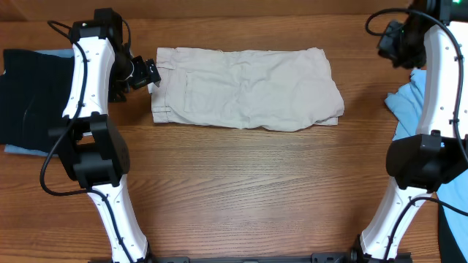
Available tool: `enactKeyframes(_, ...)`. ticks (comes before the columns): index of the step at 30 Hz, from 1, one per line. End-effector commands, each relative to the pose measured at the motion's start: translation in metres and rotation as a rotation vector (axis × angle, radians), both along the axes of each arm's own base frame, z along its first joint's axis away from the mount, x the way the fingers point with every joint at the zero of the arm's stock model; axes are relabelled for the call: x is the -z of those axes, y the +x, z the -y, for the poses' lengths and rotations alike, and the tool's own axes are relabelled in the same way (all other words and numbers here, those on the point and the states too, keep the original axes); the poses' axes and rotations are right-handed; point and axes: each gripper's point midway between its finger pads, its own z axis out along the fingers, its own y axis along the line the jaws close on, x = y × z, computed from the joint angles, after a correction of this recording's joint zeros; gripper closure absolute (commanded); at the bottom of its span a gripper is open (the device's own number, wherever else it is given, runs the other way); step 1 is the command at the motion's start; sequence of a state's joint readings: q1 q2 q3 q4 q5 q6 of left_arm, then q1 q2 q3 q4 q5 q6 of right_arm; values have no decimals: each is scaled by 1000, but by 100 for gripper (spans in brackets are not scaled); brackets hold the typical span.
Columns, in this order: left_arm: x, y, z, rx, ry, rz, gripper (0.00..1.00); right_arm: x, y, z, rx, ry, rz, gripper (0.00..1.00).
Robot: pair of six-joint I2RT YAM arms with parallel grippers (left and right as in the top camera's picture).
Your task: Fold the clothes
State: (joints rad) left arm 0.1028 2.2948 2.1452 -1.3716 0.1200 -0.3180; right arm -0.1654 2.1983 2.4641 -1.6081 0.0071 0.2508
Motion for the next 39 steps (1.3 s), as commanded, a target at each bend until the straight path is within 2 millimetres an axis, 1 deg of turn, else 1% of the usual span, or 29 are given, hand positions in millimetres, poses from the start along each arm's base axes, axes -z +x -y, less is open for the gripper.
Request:
enactKeyframes(1,6,-2,-2,-6,-6,-16,0,7,3,-20,-104,103,-5,43)
enactKeyframes(2,6,-2,-2,-6,-5,-16,0,11,0,-21,-103,107,-26,28)
enactKeyframes(3,6,-2,-2,-6,-6,-16,0,14,-4,-21,-102,112,-49,9)
enactKeyframes(4,6,-2,-2,-6,-6,-16,0,15,-8,-22,-101,113,-64,0)
enactKeyframes(7,6,-2,-2,-6,-6,-16,0,16,-14,-23,-96,121,-90,0)
enactKeyframes(12,6,-2,-2,-6,-6,-16,0,16,-12,-23,-98,125,-84,0)
enactKeyframes(13,5,1,-2,-6,-4,-1,0,16,-12,-23,-98,124,-80,0)
enactKeyframes(16,3,23,-5,-6,5,88,0,16,-12,-23,-98,124,-81,0)
enactKeyframes(17,3,25,-4,-7,2,97,0,16,-12,-23,-98,124,-81,0)
enactKeyframes(19,3,24,-2,-4,-2,91,0,16,-14,-24,-98,126,-90,0)
enactKeyframes(20,2,28,-3,-3,-1,110,0,16,-14,-24,-98,126,-90,0)
enactKeyframes(23,4,24,-3,2,1,92,0,16,-12,-23,-98,123,-82,0)
enactKeyframes(25,6,27,-1,5,3,104,0,16,-12,-21,-98,110,-85,0)
enactKeyframes(27,11,31,3,16,4,117,0,17,-13,-18,-94,93,-89,0)
enactKeyframes(30,28,35,16,46,7,130,0,17,-14,-19,-91,97,-93,0)
enactKeyframes(32,41,36,32,73,-13,138,0,17,-13,-20,-90,97,-91,0)
enactKeyframes(33,46,37,43,92,-28,146,0,17,-12,-20,-91,96,-87,0)
enactKeyframes(35,51,37,56,122,-19,151,0,17,-9,-19,-91,94,-77,0)
enactKeyframes(39,68,33,61,147,47,146,0,18,-10,-20,-91,96,-83,0)
